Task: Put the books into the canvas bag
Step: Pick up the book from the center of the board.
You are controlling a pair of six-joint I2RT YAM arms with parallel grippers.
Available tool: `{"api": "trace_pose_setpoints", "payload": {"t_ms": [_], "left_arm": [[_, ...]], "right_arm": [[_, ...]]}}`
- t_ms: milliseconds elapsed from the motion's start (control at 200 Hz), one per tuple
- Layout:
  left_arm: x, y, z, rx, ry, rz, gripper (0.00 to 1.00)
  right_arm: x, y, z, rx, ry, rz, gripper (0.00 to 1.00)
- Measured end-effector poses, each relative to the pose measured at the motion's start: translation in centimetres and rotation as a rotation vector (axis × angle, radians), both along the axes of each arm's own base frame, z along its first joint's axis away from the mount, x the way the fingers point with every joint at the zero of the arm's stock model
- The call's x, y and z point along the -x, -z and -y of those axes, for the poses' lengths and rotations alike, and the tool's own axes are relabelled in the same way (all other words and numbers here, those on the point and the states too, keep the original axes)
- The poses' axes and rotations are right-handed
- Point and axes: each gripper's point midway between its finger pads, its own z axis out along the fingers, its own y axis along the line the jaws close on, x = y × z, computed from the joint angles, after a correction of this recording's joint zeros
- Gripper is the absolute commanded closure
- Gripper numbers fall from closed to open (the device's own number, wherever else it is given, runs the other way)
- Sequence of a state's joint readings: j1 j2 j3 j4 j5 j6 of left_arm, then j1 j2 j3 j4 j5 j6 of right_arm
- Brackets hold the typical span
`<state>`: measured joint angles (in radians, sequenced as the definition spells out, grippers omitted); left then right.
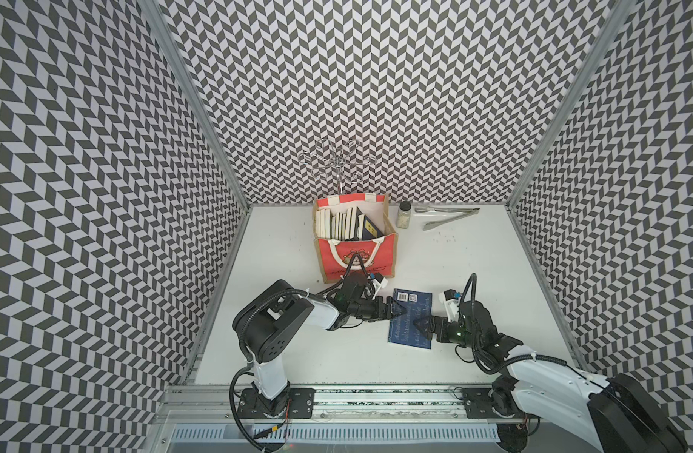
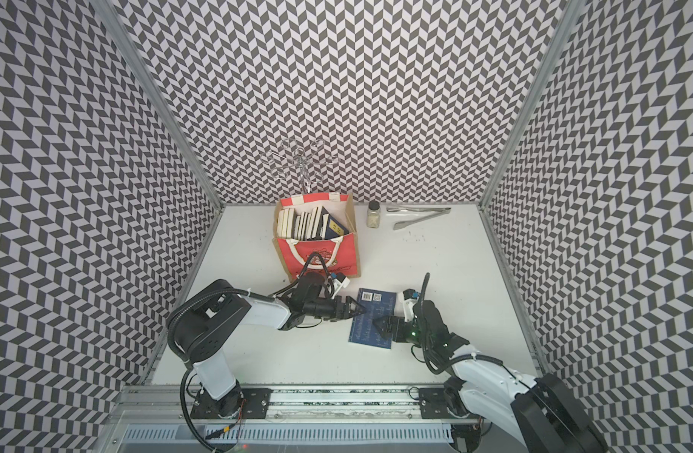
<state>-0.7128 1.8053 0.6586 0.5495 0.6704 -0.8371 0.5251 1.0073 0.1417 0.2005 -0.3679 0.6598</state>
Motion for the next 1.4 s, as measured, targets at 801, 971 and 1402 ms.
{"api": "trace_pose_setpoints", "payload": {"t_ms": [801, 971, 1402], "left_arm": [[-1.5, -0.2, -0.2, 0.019, -0.043, 0.033, 0.14], [-1.8, -0.1, -0.2, 0.024, -0.048, 0.040, 0.14], [-2.7, -0.1, -0.6, 0.030, -0.065, 0.072, 0.14]], "right_arm": [[0.4, 1.4, 0.3, -0.046, 0.064, -0.072, 0.66], [-0.3, 1.4, 0.4, -0.036, 0.129, -0.079, 0.65], [-2.4, 2.0, 0.6, 0.115, 0.278, -0.071, 0.93]]}}
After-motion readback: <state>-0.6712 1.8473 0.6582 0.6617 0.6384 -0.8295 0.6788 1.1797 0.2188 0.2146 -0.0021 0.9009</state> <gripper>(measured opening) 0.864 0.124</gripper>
